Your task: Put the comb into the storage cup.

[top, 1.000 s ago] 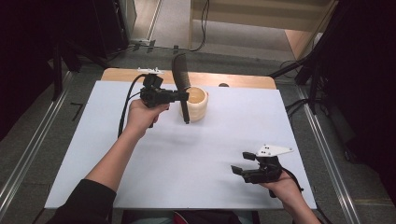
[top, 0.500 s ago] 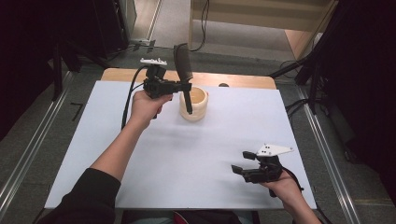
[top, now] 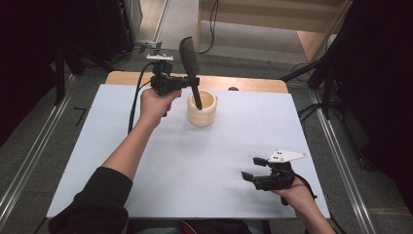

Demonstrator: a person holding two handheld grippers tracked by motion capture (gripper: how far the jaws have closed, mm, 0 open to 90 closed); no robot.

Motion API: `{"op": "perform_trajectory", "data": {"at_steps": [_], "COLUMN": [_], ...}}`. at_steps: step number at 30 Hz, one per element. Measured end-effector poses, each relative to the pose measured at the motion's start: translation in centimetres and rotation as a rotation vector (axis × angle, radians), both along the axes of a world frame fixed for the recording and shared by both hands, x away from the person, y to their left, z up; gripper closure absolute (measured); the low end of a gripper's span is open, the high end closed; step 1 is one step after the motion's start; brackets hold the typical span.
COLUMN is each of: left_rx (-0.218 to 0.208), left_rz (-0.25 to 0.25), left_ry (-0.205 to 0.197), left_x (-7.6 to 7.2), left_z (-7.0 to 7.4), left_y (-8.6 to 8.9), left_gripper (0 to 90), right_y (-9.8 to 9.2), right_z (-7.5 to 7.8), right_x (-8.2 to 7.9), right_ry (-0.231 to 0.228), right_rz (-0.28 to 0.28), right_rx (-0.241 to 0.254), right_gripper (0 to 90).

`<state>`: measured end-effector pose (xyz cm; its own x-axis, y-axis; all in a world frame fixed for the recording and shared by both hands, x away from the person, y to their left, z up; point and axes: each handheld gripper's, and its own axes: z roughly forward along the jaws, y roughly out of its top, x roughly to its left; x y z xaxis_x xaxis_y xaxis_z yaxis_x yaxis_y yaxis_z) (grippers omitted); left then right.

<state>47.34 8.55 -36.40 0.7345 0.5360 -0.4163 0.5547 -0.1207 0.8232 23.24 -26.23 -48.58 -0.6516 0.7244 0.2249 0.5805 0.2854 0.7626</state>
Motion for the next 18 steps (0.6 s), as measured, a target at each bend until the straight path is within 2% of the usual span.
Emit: {"op": "perform_trajectory", "data": {"at_steps": [8, 13, 18], "left_rx": [0.007, 0.022, 0.028], "left_rz": [0.038, 0.041, 0.066], "left_ry": [-0.027, -0.041, -0.07], "left_x": [1.2, 1.7, 2.1], "left_z": [-0.1, -0.2, -0.5], "left_y": [-0.4, -0.9, -1.2], "left_gripper": [73.3, 73.3, 73.3], "right_y": [-0.1, -0.1, -0.1], "right_z": [0.0, 0.1, 0.2], "right_x": [0.0, 0.1, 0.0], "right_ry": [-0.001, -0.003, -0.005], "right_rz": [-0.001, 0.0, 0.0], "right_rx": [0.004, 0.01, 0.016], "right_gripper": [22.2, 22.2, 22.2]}}
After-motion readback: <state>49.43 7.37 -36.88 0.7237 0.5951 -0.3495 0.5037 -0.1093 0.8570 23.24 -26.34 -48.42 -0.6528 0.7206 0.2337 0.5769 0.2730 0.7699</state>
